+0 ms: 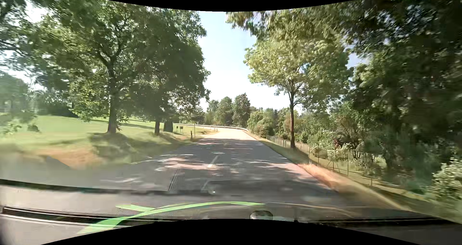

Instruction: Follow the waypoints while adhering to traffic rules and regulations

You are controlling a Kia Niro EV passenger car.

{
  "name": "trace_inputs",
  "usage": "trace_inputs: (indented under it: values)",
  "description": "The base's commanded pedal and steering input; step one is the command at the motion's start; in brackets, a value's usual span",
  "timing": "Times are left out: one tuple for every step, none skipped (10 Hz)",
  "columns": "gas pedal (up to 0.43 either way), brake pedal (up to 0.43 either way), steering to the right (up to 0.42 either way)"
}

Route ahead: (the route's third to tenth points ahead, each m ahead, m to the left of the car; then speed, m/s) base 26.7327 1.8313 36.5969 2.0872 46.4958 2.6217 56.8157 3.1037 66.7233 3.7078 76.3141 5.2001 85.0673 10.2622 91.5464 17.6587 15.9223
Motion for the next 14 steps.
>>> trace_inputs:
  values:
    - [0.268,0.0,-0.004]
    - [0.268,0.0,-0.003]
    - [0.268,0.0,-0.003]
    - [0.268,0.0,-0.003]
    - [0.268,0.0,-0.004]
    - [0.248,0.0,-0.004]
    - [0.209,0.0,-0.003]
    - [0.189,0.0,-0.004]
    - [0.157,0.0,-0.006]
    - [0.157,0.0,-0.008]
    - [0.138,0.0,-0.009]
    - [0.11,0.0,-0.009]
    - [0.098,0.0,-0.009]
    - [0.087,0.0,-0.009]
